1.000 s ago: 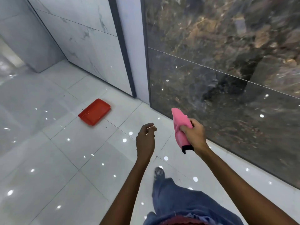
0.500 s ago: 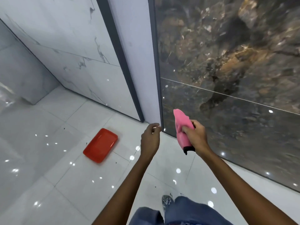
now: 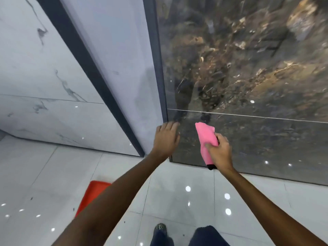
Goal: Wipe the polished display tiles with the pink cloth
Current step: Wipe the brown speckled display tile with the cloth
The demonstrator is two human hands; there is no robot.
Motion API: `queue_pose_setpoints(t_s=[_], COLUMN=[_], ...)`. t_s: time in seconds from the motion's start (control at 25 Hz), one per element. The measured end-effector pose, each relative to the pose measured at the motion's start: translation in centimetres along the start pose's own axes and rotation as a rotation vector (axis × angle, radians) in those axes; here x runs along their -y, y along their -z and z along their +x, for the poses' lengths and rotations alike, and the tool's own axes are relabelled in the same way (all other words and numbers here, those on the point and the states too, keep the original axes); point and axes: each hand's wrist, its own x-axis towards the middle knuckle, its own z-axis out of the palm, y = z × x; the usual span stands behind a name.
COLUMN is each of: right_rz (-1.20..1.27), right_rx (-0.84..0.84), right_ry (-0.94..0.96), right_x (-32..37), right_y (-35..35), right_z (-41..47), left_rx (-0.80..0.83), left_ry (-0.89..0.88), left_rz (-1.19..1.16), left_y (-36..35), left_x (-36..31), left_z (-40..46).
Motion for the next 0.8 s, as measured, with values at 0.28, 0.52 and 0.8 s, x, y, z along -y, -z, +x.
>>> queue_pose_setpoints(t_s=[0.28,0.52,0.8], right_rz=[-0.255,-0.584,-0.798], right_rx=[-0.360,-0.656,-0.986], right_ry=[0.520,0.956,1.135], right_x=[-5.0,-12.1,-12.6], right_y=[-7.8,-11.6,-9.8], right_z=[10.1,19.4,23.4], left_rx=[-0.381,-0.826,-0.981], left_ry=[-0.365,-0.494,-0.494], left_rz=[0.226,0.359,0.331], left_y=[-9.0,-15.7,-16.3], left_x=[7.1,11.1,11.1], left_z=[12.6,18.6,19.0])
